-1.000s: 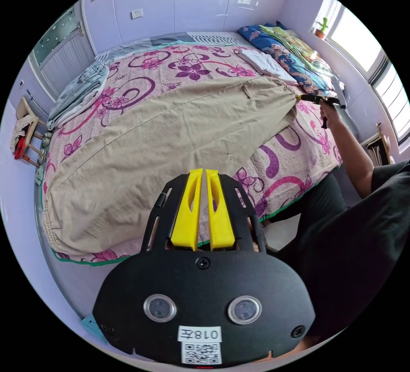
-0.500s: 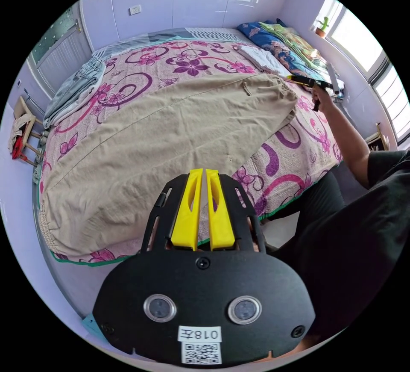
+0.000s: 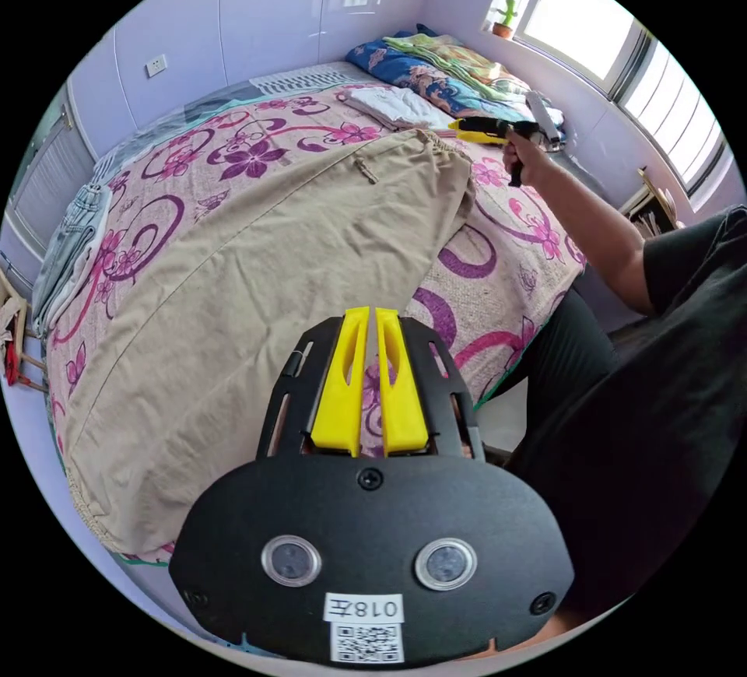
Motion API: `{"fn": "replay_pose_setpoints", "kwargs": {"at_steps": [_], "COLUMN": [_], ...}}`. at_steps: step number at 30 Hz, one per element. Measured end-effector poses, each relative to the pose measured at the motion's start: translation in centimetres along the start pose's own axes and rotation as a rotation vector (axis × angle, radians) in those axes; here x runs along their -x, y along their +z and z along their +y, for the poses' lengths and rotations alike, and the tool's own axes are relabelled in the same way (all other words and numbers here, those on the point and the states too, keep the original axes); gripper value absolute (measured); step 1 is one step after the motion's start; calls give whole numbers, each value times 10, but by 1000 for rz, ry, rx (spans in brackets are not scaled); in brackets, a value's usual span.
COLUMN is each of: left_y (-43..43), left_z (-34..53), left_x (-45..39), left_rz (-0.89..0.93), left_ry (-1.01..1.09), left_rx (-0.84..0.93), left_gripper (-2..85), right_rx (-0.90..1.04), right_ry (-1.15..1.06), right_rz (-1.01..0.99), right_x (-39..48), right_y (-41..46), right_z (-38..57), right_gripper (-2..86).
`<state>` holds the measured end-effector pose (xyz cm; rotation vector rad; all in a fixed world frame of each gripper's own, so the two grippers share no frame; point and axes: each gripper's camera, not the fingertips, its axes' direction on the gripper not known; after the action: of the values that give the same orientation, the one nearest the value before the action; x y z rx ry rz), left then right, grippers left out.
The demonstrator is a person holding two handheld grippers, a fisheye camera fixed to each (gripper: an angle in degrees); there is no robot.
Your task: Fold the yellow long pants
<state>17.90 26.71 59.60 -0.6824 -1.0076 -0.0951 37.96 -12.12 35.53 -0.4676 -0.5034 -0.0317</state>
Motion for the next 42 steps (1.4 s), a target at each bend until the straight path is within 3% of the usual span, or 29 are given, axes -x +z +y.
{"fn": "replay_pose_setpoints", "kwargs": {"at_steps": [2, 7, 9, 13, 17, 23, 25, 26, 28, 34, 38, 42], "left_y": [7, 38, 53, 92, 108, 123, 126, 126, 118, 68, 100, 158], "left_z": [-9, -31, -34, -30, -26, -47, -58, -61, -71, -113, -169, -238], "left_x": [-2, -4, -1, 9, 1, -38, -53, -57, -72, -68, -35, -16], "left_rz": [18, 50, 75, 135, 181, 158, 153, 153, 139, -46, -52, -96], "left_ry": [-8, -52, -101, -266, -331, -316, -312, -311, -312, -375, -450, -549], "left_rx": [-56, -176, -187, -158, -160, -121, -113, -112, -131, -299, -249, -122], "left_gripper": [-9, -9, -9, -9, -9, -10, -10, -10, -9, -1, 20, 40], "right_rx": [-30, 14, 11, 5, -50, -4, 20, 44, 29, -159, -45, -55], "right_ry": [106, 248, 291, 347, 390, 352, 333, 326, 320, 204, 335, 430], "right_rz": [-159, -282, -425, -411, -518, -459, -404, -334, -248, -320, -267, -357], "right_x": [-30, -72, -84, -91, -98, -89, -83, -77, -68, -38, -70, -84], "right_y": [-18, -11, 9, 37, 49, 74, 81, 85, 83, 37, 59, 69], "right_z": [33, 97, 109, 120, 127, 113, 105, 102, 101, 113, 131, 152], "right_gripper": [166, 183, 181, 166, 182, 166, 108, 36, 21, 6, 4, 4]}}
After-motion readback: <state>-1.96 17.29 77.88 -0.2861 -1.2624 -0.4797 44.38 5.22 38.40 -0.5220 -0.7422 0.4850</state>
